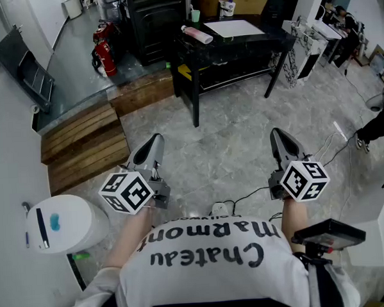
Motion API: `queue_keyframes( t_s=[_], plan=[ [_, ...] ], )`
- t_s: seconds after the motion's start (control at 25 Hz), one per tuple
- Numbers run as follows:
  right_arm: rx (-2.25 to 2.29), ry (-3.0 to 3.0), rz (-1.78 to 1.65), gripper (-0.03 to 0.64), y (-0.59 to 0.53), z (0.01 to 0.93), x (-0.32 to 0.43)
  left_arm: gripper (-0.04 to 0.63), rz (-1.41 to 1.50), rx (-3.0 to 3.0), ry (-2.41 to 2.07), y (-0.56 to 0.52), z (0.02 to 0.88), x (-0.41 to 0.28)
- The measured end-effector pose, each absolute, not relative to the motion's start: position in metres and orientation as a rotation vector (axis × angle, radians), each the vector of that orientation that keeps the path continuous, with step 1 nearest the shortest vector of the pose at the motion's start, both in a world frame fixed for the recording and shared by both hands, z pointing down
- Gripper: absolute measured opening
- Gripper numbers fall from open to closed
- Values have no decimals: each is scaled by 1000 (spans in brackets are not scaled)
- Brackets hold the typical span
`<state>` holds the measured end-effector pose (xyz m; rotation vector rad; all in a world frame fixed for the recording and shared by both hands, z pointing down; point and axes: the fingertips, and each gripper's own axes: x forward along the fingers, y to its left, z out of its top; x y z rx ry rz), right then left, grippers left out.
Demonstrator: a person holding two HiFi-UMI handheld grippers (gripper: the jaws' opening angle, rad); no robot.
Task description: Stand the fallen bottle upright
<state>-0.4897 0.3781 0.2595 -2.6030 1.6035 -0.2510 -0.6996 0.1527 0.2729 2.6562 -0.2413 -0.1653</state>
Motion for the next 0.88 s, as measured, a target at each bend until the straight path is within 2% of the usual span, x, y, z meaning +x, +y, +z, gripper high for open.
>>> queue_keyframes(
  t_s=[0.48, 0.88],
  plan=[
    [-2641, 1582, -286, 9, 382, 266, -505, 14, -179, 2654, -236, 151, 271, -717],
    [-2593, 1518, -383, 9, 369, 283, -471, 15, -150, 2618, -287, 130, 286, -702]
  ],
)
